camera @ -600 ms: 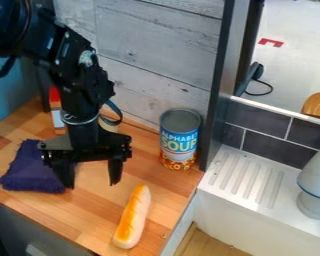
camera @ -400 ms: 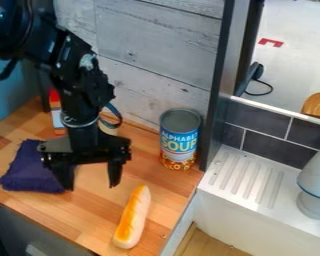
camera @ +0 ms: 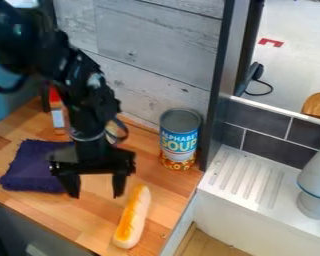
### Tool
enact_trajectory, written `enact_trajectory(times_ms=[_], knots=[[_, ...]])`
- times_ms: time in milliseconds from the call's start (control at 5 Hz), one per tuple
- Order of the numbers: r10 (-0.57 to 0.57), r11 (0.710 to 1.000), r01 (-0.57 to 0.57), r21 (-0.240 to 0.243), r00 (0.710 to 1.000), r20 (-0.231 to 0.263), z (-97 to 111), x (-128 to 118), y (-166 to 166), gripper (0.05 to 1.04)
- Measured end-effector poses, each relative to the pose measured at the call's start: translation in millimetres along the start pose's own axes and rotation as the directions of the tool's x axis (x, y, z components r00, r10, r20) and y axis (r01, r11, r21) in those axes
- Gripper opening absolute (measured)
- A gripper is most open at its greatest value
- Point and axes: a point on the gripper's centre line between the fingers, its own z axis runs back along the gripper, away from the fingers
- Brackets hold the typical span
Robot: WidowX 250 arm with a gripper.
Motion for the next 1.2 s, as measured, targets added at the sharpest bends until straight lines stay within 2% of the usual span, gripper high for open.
enact_trajectory(times_ms=[200, 800, 1200], knots=[[-0.071, 0.997, 0.071, -0.007, 0.997, 0.013, -9, 8, -12, 1.0], [-0.204, 0.979, 0.204, -0.005, 0.978, -0.027, -33, 12, -59, 1.0], [-0.261, 0.963, 0.268, 0.035, 0.954, -0.149, -51, 6, -59, 1.0]])
